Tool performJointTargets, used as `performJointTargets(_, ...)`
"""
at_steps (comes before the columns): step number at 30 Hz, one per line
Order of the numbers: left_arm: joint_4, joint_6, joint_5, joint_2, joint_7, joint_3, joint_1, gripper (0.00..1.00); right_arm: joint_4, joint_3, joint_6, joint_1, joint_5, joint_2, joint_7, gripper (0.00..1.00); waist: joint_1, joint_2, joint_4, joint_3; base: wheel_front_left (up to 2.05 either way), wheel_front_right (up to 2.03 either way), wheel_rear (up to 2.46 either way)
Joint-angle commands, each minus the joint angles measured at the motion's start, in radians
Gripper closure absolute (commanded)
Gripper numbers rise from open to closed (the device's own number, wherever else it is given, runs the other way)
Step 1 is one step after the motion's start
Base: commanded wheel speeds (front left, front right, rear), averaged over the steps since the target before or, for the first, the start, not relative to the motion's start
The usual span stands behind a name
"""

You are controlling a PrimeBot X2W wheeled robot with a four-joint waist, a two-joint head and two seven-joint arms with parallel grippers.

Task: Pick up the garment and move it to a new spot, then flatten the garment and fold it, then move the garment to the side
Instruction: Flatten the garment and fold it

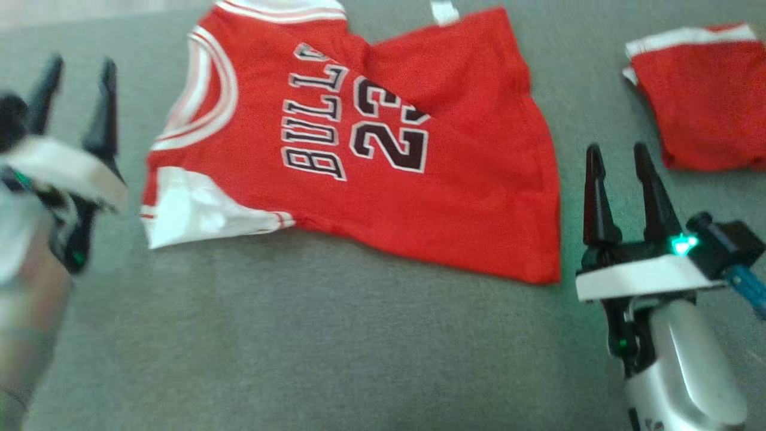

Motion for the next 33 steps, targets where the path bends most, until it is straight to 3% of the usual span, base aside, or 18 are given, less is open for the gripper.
performJointTargets(1, -0.041, 0.016, -0.013, 0.032, -0.016, 0.05, 0.021, 0.0, -0.02, 0.014, -0.001, 0.017, -0.011, -0.002, -0.011, 0.0, 0.0002, -0.0001, 0.07, -0.078, 0.0, 0.0, 0.0)
performJointTargets(9, -0.309, 0.153, -0.005, -0.027, -0.019, 0.195, 0.378, 0.0, 0.011, 0.002, -0.001, 0.082, -0.02, -0.002, -0.011, 0.0, 0.0002, -0.0001, 0.13, -0.165, 0.0, 0.0, 0.0)
performJointTargets(15, -0.438, 0.205, 0.031, -0.049, -0.019, 0.259, 0.515, 0.0, 0.017, 0.014, -0.001, 0.093, -0.021, -0.002, -0.011, 0.0, 0.0002, -0.0001, 0.129, -0.168, 0.0, 0.0, 0.0)
performJointTargets(21, -0.483, 0.213, 0.064, -0.048, -0.01, 0.25, 0.52, 0.0, 0.014, 0.026, -0.001, 0.085, -0.023, -0.002, -0.011, 0.0, 0.0002, -0.0001, 0.106, -0.146, 0.0, 0.0, 0.0)
performJointTargets(33, -0.401, 0.184, 0.05, -0.089, 0.177, 0.18, 0.392, 0.0, 0.007, 0.039, -0.001, 0.062, -0.022, -0.002, -0.011, 0.0, 0.0002, -0.0001, 0.043, -0.071, 0.0, 0.0, 0.0)
